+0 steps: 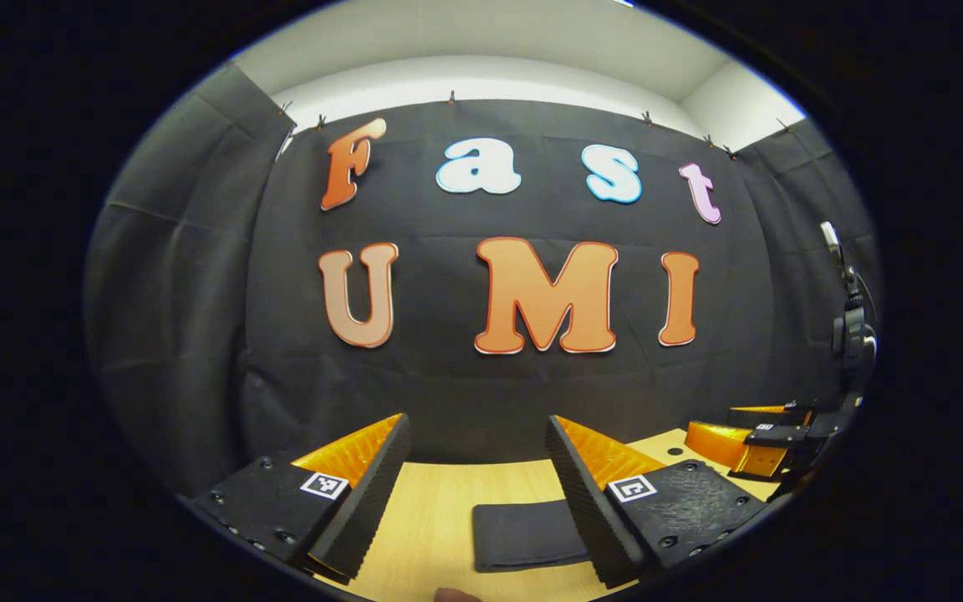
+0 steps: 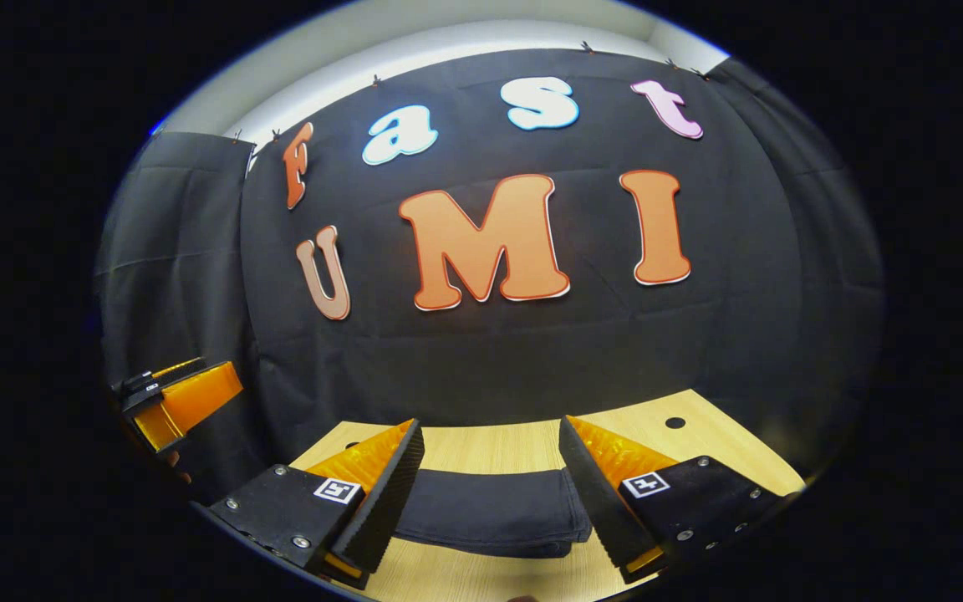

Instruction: Grasp the waist and the cuffs of the jeans and fold them to make the two legs overlap; first hold the waist and fold one-third of the jeans toward the cuffs, then hold the cuffs and fold the remaining one-third in the same direction to finish folding.

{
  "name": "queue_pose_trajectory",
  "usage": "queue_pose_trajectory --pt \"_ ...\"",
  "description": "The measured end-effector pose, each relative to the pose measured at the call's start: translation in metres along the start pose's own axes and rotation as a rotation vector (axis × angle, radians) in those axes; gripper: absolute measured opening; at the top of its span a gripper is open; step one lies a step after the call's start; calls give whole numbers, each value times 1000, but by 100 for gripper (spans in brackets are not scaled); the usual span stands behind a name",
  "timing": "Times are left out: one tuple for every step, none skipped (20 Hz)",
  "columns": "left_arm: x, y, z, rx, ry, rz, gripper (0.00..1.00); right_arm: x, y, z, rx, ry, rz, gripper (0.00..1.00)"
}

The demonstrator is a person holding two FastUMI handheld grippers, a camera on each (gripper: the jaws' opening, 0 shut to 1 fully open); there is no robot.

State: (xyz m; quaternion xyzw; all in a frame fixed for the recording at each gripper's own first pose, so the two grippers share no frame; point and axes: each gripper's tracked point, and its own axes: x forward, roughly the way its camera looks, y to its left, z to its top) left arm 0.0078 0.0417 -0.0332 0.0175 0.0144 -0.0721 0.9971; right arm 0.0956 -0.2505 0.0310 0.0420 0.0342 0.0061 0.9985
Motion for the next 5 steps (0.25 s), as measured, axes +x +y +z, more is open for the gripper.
queue_pose_trajectory --pt "-12 7 1 32 -14 9 93 -4 4 2 -10 -10 -1 98" --pt "-17 6 2 52 -24 15 94 -10 6 3 -19 -18 -4 98" --pt "-21 4 3 58 -33 18 96 -14 8 6 -27 -31 -14 98" --pt "-28 6 5 54 -49 17 94 -20 10 11 -35 -46 -21 98" --pt "-39 9 4 48 -64 17 94 -24 11 14 -46 -57 -32 98"
